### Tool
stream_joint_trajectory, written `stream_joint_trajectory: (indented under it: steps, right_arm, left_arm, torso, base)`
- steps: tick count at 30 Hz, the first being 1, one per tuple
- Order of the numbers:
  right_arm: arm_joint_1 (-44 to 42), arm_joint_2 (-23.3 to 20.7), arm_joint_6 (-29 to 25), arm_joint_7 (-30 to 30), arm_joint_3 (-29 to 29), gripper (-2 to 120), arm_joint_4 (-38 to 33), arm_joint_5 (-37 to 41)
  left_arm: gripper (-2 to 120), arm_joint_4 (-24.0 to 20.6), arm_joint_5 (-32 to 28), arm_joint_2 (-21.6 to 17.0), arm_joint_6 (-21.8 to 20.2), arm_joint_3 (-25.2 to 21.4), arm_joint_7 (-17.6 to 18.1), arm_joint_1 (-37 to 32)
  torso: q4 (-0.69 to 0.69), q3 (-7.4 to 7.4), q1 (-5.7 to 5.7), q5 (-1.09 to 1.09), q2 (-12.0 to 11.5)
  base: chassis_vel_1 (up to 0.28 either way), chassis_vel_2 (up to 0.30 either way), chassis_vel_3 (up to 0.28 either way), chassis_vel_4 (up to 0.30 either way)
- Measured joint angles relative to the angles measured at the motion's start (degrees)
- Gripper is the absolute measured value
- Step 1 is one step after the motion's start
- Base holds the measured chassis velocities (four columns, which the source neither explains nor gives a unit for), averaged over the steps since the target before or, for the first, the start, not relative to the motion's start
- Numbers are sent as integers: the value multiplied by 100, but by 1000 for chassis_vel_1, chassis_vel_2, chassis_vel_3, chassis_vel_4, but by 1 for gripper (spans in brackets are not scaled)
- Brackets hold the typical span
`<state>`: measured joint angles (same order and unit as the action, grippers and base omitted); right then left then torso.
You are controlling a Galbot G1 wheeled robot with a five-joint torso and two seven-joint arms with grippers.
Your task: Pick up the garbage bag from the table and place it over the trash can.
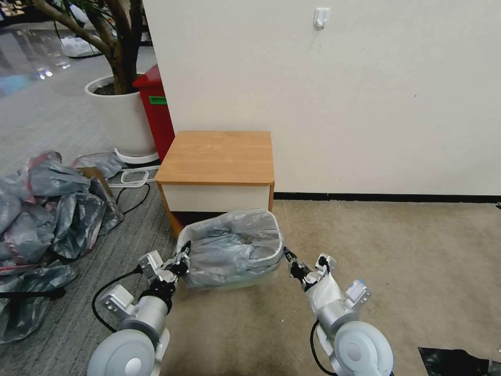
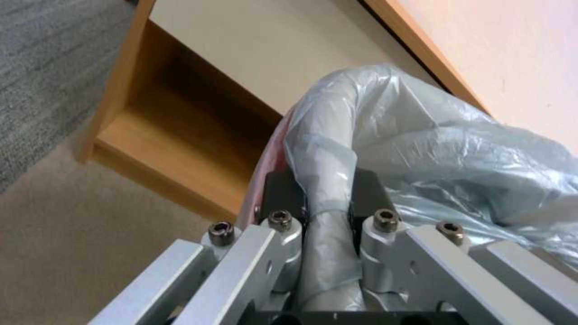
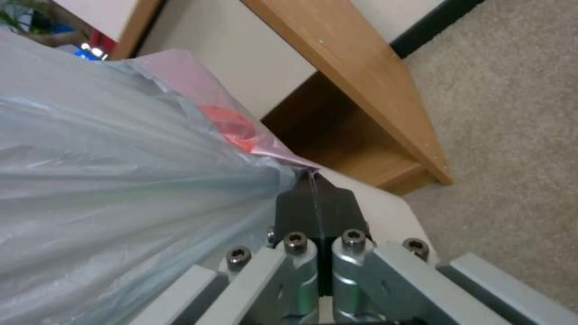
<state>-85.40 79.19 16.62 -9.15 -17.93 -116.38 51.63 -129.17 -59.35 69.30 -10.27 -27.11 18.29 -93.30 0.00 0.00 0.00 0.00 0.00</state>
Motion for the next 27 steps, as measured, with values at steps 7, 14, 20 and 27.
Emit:
stream_joint_trajectory:
  steps: [7,14,20,27]
  right_arm:
    - [205,16,217,20,-38,0,319,-230]
    - [100,-53,343,7,-130,0,147,-273]
    - [-155,-92,241,136,-195,14,-225,-264]
    - [-591,-180,-58,304,-354,45,-939,-245]
  left_arm:
    - [7,-131,-79,-6,-94,-30,-149,-137]
    - [7,-141,-76,-8,-112,-75,-180,-169]
    - [7,67,162,-15,-75,-102,-155,-124]
    - [7,309,303,-85,-44,-136,18,-5]
  torso:
    - [0,0,0,0,0]
    - [0,0,0,0,0]
    - [0,0,0,0,0]
    - [0,0,0,0,0]
  base:
    - [0,0,0,0]
    - [0,0,0,0]
    - [0,0,0,0]
    - [0,0,0,0]
